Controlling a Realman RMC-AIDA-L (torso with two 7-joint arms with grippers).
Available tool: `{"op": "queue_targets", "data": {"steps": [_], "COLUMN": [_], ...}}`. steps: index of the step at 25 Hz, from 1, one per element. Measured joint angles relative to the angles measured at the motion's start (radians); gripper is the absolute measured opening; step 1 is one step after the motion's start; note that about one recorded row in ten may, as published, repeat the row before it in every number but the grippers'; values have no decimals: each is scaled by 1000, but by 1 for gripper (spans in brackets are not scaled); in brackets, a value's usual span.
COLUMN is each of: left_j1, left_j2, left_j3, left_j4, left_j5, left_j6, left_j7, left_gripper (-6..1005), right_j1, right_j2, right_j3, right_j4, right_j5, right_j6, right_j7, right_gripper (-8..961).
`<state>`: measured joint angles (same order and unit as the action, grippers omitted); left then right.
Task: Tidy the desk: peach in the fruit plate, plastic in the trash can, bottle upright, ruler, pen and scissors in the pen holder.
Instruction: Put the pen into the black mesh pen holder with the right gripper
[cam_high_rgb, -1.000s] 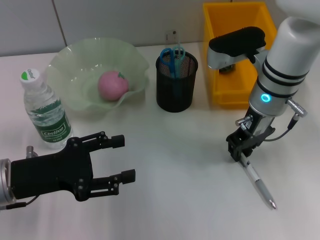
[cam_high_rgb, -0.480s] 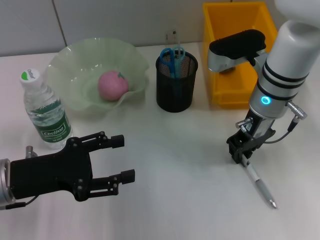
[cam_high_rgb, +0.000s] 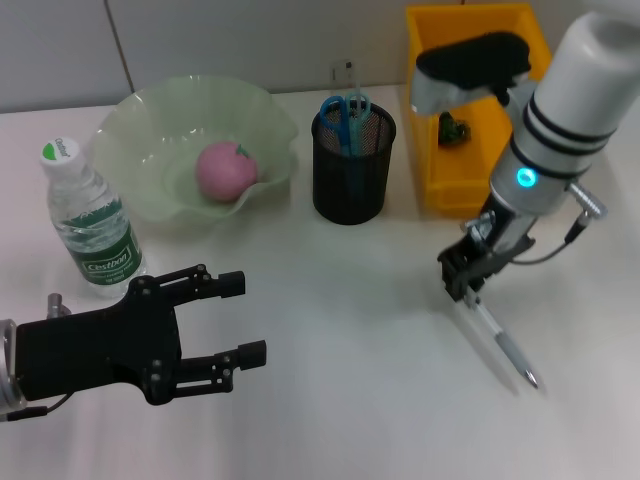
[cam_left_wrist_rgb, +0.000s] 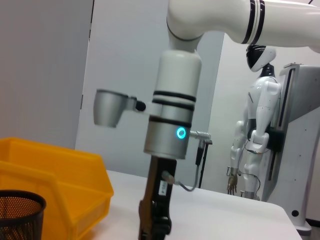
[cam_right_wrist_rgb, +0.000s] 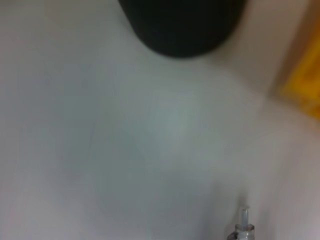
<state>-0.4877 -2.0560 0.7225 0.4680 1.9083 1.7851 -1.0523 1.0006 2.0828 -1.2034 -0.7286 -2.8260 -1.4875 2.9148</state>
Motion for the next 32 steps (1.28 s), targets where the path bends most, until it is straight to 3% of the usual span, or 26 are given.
{"op": "queue_targets", "data": {"steps": [11,19,25,32], "left_j1": [11,17,26,26], "left_j2": [2,-1,-1,-3], "left_j3": [-2,-2,-2,-2], "left_j4": [0,-1,-1,0], "left_j5": [-5,-5,-5,-5], "left_j6": [0,-4,-4,-6], "left_j7": [0,0,0,0], "left_gripper": [776,770,770,770], "right_j1": [-75,-208,-328,-379], "right_j2": [-7,-6,-6,-5], "right_j3": [32,121,163,197], "right_j4": [-286,-436,-409,-278], "right_j5": [165,464,826,1068], "right_j6": [-16,86,232,347], "right_j7": [-99,-341,-687,-1044], "right_gripper": [184,199,210,223]}}
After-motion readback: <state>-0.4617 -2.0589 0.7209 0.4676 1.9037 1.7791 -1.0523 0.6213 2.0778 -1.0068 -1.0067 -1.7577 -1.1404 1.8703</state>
